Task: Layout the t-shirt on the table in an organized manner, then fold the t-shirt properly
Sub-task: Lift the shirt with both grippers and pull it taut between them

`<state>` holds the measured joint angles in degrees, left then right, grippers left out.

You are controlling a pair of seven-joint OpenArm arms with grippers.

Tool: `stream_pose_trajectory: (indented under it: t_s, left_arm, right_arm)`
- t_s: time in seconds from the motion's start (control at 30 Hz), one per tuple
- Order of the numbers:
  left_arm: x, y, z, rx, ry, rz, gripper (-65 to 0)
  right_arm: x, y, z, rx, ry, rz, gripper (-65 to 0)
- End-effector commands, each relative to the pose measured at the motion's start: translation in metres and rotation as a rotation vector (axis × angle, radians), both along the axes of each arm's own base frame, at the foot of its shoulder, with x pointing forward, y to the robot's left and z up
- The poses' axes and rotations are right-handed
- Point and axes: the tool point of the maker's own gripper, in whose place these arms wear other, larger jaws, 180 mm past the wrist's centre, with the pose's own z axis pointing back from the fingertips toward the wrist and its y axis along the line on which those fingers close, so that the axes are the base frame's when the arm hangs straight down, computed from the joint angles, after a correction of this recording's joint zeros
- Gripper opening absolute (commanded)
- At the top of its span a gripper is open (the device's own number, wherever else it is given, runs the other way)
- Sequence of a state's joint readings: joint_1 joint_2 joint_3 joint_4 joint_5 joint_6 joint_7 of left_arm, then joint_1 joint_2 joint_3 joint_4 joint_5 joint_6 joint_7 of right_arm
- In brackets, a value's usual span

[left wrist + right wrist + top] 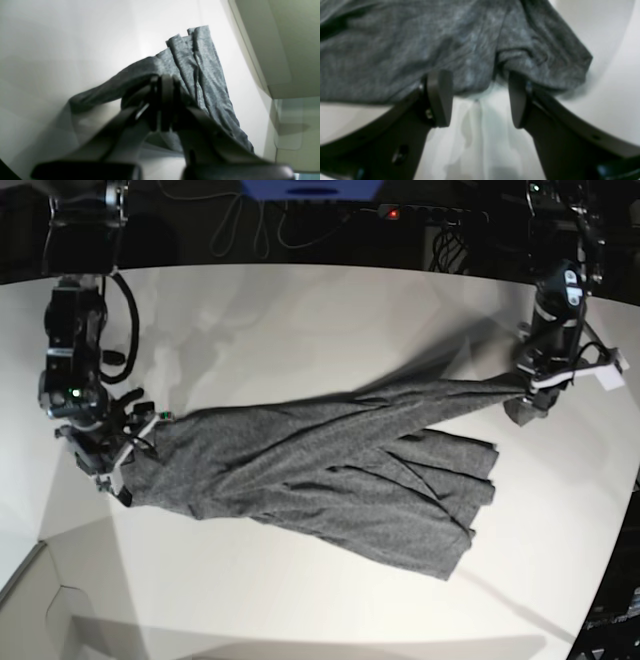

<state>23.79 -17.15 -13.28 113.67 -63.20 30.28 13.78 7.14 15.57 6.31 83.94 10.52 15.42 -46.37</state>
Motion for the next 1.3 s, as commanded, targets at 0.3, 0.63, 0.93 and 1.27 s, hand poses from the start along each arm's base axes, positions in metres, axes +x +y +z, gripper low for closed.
stream_pose_trajectory:
  t_s: [0.3, 0.63, 0.93, 1.27]
  left_arm:
    - [0.003, 0.002, 0.008, 0.002, -0.022, 0.005, -64.6]
    - [0.004, 0.005, 0.006, 0.007, -0.015, 0.007, -64.6]
    - [0.005, 0.002, 0.012, -0.003, -0.033, -0.001, -64.6]
    - [0.006, -0.002, 0.015, -0.095, -0.041, -0.011, -64.6]
  right_arm:
    - [0.008, 0.005, -0.012, 0.045, -0.024, -0.015, -29.4]
    - [0.013, 0.011, -0.030, 0.088, -0.003, -0.032, -61.7]
    - [0.000, 0.028, 0.052, 0.014, -0.230, 0.054, -65.0]
    - [-0.086, 0.002, 0.083, -0.052, -0.283, -0.033, -65.0]
